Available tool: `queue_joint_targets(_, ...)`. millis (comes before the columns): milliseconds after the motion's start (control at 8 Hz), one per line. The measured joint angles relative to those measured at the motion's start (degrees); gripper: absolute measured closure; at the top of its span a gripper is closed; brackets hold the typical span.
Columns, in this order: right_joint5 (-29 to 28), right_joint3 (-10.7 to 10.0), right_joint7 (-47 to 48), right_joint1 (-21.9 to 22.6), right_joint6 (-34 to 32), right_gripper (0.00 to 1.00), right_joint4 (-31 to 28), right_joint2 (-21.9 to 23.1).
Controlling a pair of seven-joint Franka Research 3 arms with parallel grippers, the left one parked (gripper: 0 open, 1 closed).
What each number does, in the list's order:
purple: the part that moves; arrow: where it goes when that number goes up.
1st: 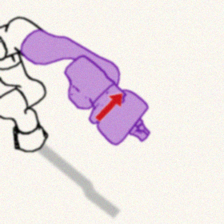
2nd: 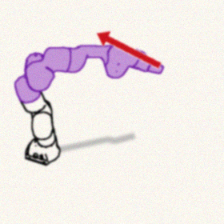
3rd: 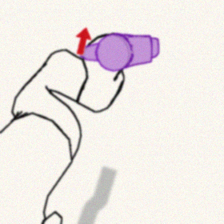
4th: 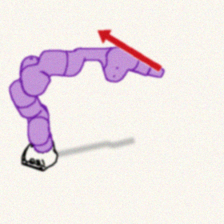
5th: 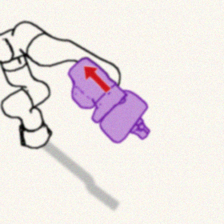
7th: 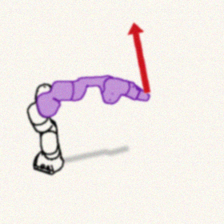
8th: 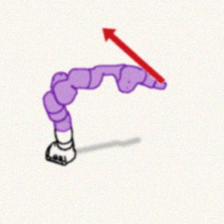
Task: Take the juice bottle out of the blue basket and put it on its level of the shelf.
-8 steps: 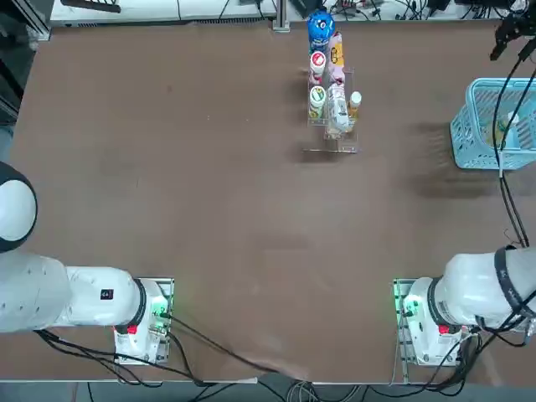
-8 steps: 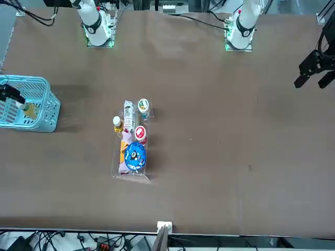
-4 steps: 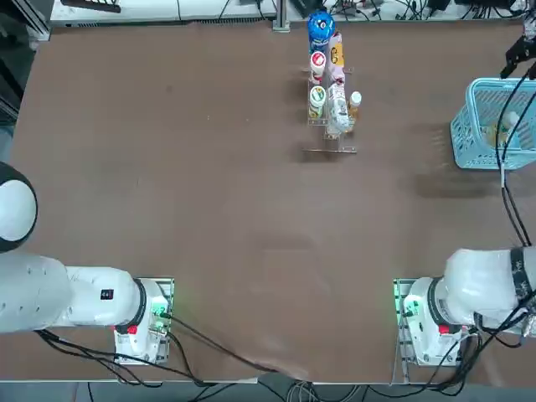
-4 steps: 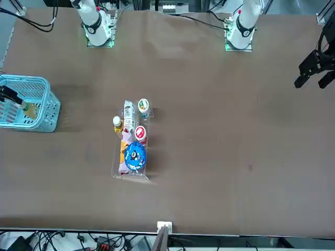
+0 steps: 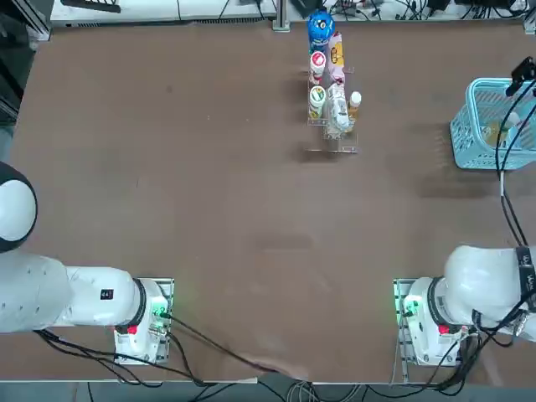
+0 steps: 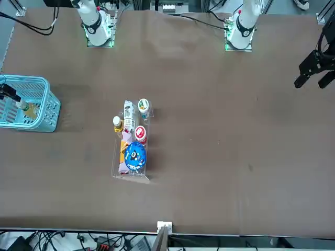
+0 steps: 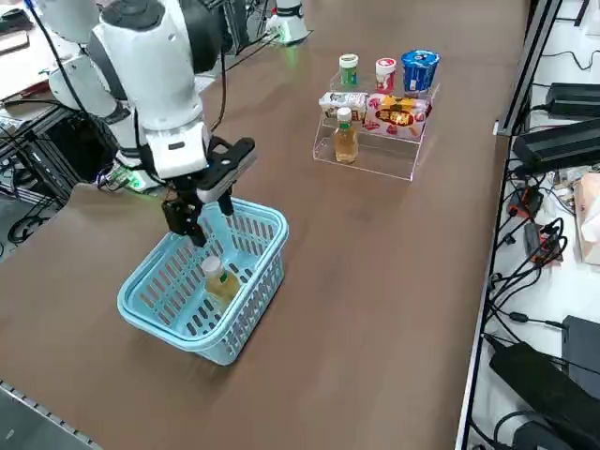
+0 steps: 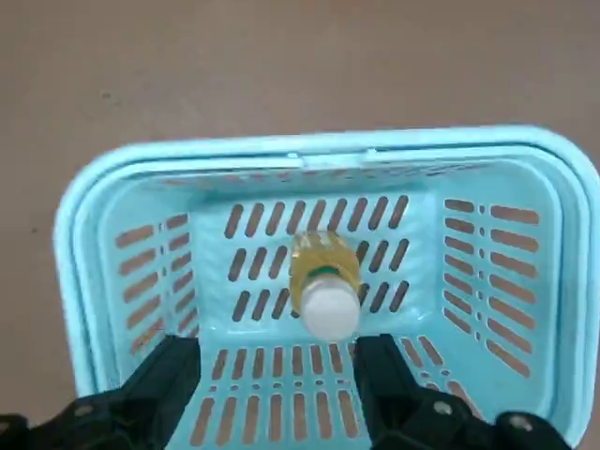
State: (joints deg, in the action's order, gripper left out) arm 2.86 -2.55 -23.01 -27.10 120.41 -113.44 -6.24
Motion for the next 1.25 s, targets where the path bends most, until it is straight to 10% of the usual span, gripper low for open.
queue_joint_targets(1250,-2.32,0.06,-6.12,-2.65,7.06,0.00,-0.13,-7.31)
